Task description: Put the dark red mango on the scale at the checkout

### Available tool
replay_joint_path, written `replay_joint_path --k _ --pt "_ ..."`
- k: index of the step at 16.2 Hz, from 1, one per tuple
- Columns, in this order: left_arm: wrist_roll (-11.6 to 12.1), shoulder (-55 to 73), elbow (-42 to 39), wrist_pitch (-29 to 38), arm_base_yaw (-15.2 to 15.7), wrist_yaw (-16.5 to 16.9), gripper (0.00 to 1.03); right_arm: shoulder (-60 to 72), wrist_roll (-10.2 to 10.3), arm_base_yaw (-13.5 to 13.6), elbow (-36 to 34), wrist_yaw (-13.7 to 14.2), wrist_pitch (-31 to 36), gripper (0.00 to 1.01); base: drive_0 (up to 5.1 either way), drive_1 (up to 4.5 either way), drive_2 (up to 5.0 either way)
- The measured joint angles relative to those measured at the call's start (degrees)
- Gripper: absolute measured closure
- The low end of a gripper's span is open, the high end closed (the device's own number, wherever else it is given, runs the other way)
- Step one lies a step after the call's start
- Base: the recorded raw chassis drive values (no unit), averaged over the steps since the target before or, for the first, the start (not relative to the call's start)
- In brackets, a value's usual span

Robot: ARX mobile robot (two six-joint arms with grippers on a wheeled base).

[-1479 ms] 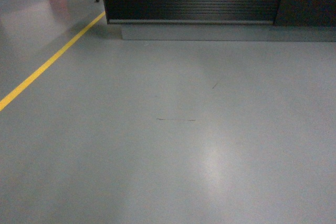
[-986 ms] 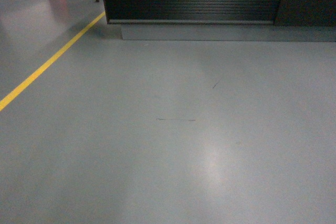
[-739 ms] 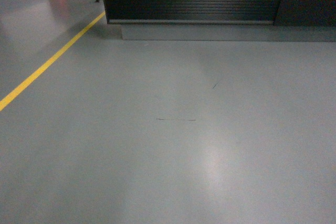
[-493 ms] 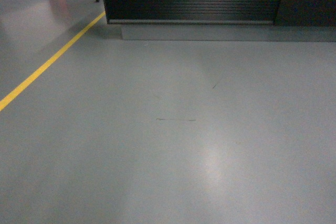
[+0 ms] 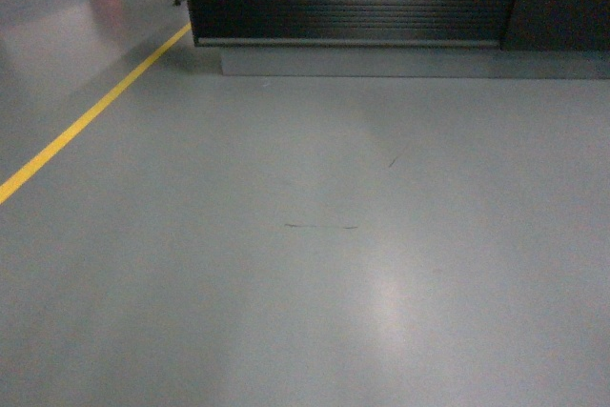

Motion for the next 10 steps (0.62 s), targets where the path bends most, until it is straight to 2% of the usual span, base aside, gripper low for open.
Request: replay_joint_path --k 4,10 --pt "0.0 0.0 0.0 0.0 0.0 0.0 0.05 0.0 0.0 0.0 0.0 0.0 0.0 0.03 0.0 0.0 0.0" --pt "0.0 0.0 0.0 -0.1 0.0 0.0 0.05 0.0 0.0 0.0 0.0 0.0 0.0 0.03 0.0 4.23 -4.2"
